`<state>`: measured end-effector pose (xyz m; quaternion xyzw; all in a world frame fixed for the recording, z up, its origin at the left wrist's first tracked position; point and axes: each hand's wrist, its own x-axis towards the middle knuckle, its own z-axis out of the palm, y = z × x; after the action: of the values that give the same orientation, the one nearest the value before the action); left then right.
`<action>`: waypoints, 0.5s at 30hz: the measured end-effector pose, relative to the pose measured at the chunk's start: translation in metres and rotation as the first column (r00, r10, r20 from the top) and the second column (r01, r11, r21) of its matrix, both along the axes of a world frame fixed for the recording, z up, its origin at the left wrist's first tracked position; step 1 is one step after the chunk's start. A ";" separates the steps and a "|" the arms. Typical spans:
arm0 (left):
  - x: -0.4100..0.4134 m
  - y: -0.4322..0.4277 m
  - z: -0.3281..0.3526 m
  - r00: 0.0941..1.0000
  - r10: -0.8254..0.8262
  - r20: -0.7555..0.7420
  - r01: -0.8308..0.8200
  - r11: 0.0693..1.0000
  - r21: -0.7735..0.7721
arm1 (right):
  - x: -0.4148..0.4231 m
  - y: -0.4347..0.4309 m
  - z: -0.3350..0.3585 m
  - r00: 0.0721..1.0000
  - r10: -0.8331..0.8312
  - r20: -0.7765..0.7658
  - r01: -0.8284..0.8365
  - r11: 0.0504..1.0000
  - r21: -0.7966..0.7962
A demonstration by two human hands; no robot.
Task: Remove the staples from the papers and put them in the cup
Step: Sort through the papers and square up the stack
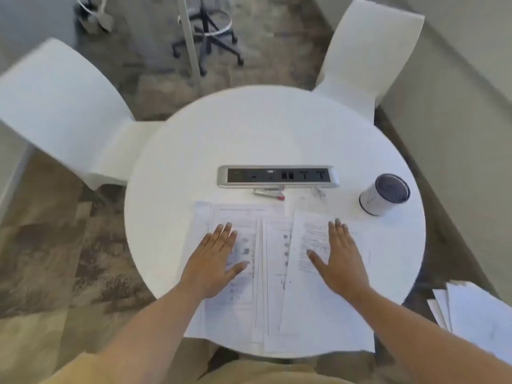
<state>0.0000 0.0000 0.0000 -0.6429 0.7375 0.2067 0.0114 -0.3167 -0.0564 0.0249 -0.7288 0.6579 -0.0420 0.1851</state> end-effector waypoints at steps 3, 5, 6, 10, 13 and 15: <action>-0.009 0.022 -0.018 1.000 0.018 -0.007 -0.017 0.998 0.060 | -0.006 0.030 -0.022 0.997 0.011 -0.075 0.000 0.991 0.135; -0.014 0.034 -0.030 0.999 0.052 0.004 -0.052 0.995 0.089 | -0.010 0.049 -0.035 0.995 0.015 -0.101 0.004 0.983 0.184; -0.016 0.035 -0.032 0.998 0.058 0.012 -0.059 0.993 0.098 | -0.011 0.052 -0.037 0.994 0.015 -0.111 0.007 0.980 0.199; -0.017 0.034 -0.035 0.997 0.028 0.072 -0.035 0.995 0.091 | -0.012 0.054 -0.043 0.994 0.013 -0.110 0.012 0.974 0.228; -0.017 0.032 -0.036 0.995 0.019 0.099 -0.025 0.998 0.060 | -0.013 0.054 -0.040 0.996 0.012 -0.087 0.010 0.968 0.250; -0.017 0.031 -0.035 0.995 0.039 0.094 -0.042 0.999 0.034 | -0.014 0.053 -0.038 0.997 0.016 -0.075 0.004 0.967 0.255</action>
<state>-0.0174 0.0315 -0.0351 -0.6665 0.7190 0.1897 0.0533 -0.3307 -0.0032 -0.0127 -0.7020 0.6621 0.0713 0.2523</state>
